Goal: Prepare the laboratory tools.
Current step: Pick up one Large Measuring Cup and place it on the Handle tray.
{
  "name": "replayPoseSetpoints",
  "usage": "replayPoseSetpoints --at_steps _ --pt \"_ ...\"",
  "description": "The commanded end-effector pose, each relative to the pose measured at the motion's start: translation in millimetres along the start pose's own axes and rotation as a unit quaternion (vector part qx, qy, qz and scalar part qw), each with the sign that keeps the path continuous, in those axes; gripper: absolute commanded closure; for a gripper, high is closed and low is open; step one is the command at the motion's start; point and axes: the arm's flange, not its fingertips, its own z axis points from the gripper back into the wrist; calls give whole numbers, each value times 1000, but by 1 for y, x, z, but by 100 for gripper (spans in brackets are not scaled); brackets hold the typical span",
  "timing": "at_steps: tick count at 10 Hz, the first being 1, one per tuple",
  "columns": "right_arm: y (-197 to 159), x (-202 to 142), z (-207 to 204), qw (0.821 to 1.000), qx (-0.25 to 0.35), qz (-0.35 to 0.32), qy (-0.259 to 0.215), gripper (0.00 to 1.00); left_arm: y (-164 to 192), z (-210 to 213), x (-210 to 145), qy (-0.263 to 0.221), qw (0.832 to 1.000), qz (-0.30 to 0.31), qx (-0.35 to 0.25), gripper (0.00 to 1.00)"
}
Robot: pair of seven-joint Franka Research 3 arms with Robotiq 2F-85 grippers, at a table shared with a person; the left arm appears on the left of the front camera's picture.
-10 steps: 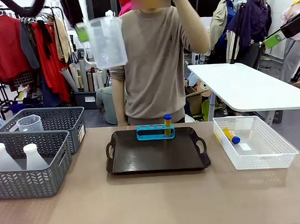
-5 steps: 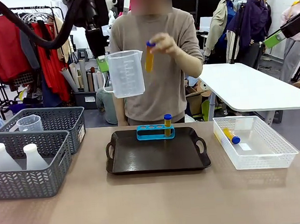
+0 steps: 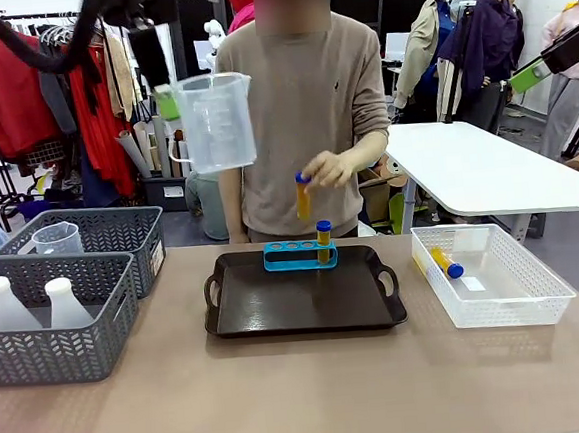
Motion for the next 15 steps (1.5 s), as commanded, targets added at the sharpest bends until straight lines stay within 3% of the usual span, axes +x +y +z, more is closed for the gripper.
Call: replayPoseSetpoints --at_steps 1,4,11,15 --pt "0 2 0 1000 6 6 -11 0 -13 12 -35 7 999 7 36 100" --pt "0 2 0 1000 6 6 -11 0 -18 31 -68 37 991 35 125 100" --pt "0 2 0 1000 6 6 -11 0 -16 43 -63 34 991 40 121 100" --pt "0 2 0 1000 6 6 -11 0 34 -64 31 134 984 -92 77 100"
